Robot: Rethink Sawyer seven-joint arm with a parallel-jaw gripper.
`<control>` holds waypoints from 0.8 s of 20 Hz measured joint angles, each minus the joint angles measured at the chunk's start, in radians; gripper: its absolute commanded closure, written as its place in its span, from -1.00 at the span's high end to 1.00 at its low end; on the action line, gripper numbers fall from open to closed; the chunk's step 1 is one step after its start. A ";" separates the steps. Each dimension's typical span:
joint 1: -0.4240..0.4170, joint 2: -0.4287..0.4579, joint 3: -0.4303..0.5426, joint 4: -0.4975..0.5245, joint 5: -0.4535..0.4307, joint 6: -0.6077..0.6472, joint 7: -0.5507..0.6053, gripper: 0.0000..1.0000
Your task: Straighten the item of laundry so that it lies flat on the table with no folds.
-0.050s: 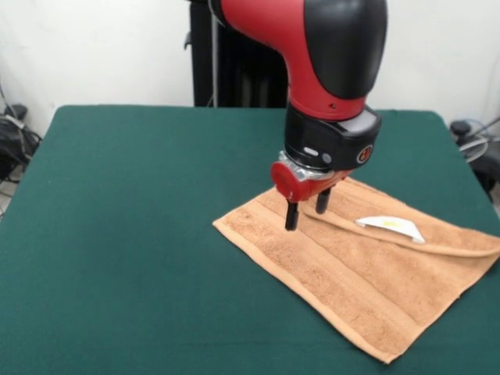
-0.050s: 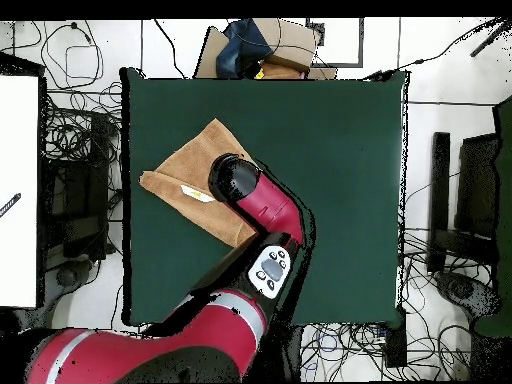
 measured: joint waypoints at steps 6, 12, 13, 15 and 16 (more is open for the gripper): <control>0.027 0.020 0.002 0.000 0.000 -0.010 0.000 1.00; 0.060 0.023 0.003 0.002 0.000 -0.048 0.000 1.00; 0.067 0.024 0.004 0.003 0.000 -0.060 0.000 1.00; 0.071 0.023 0.005 0.005 0.000 -0.069 0.000 1.00; 0.077 0.023 0.009 0.010 0.000 -0.087 0.000 1.00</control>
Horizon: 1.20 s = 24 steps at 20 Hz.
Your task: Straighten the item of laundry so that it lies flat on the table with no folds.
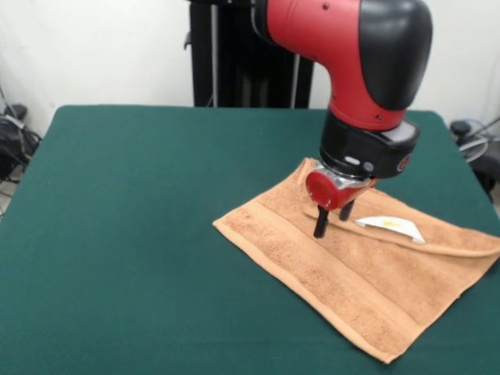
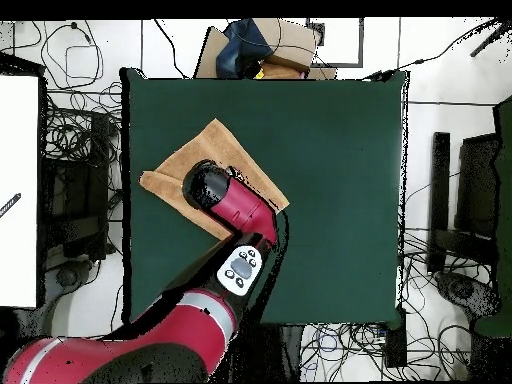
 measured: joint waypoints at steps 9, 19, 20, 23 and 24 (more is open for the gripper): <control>0.004 -0.009 0.023 0.035 0.000 -0.064 0.000 1.00; -0.038 -0.039 0.100 0.088 -0.003 -0.096 0.000 1.00; -0.042 -0.042 0.107 0.093 -0.005 -0.098 0.000 1.00; -0.056 -0.044 0.126 0.104 -0.024 -0.119 0.000 1.00; -0.062 -0.043 0.134 0.106 -0.035 -0.132 0.000 1.00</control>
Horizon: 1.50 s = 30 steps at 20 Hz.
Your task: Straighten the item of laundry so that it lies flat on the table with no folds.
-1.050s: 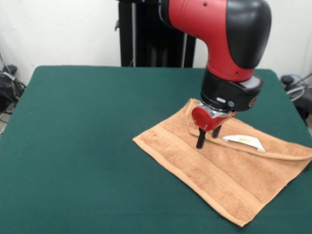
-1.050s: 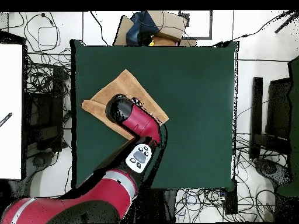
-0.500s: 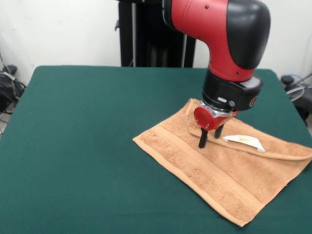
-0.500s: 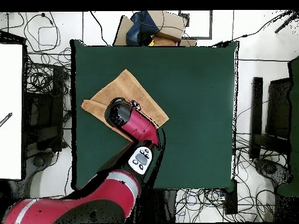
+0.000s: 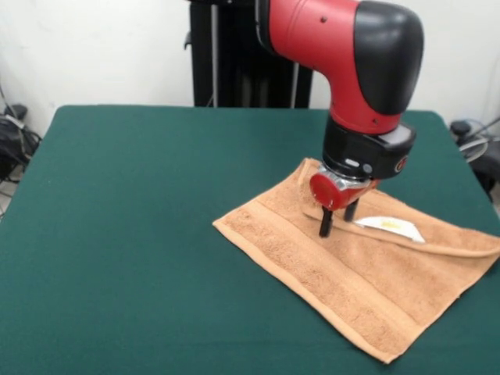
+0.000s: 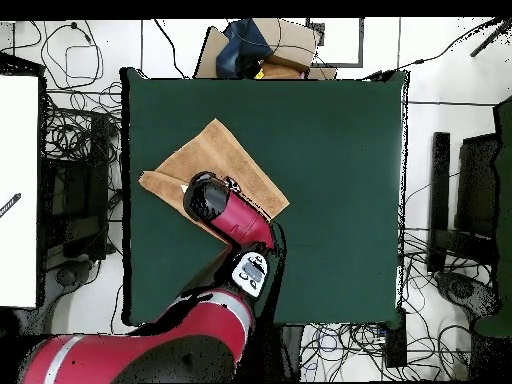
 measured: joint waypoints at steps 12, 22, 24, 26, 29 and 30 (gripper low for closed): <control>-0.040 -0.004 0.047 0.000 -0.071 -0.046 0.000 1.00; -0.042 -0.011 0.050 -0.001 -0.081 -0.039 0.000 1.00; -0.040 -0.015 0.049 -0.001 -0.081 -0.026 0.000 1.00; -0.036 -0.022 0.049 -0.001 -0.081 -0.007 0.000 1.00; -0.030 -0.027 0.049 -0.001 -0.081 0.009 0.000 1.00; -0.029 -0.028 0.049 -0.001 -0.081 0.012 0.000 1.00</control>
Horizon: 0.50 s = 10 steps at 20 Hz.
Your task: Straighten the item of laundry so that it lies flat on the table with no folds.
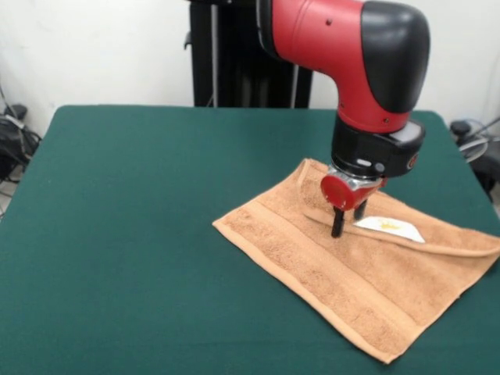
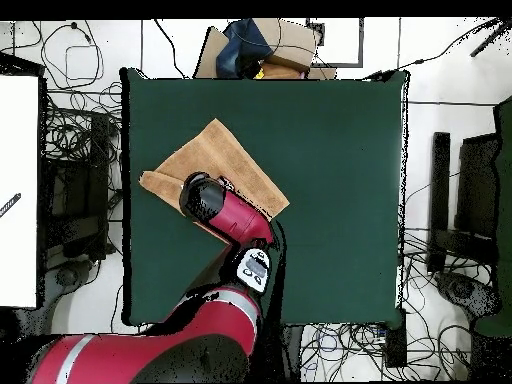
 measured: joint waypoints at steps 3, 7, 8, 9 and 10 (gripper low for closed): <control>0.001 -0.002 0.000 0.000 0.000 0.004 0.000 1.00; -0.002 -0.005 0.002 0.000 0.000 0.004 0.000 1.00; -0.004 -0.006 0.003 0.001 0.000 0.004 0.000 1.00; -0.005 -0.007 0.004 0.001 0.000 0.004 0.000 1.00; -0.008 -0.008 0.006 0.001 0.000 0.004 0.000 1.00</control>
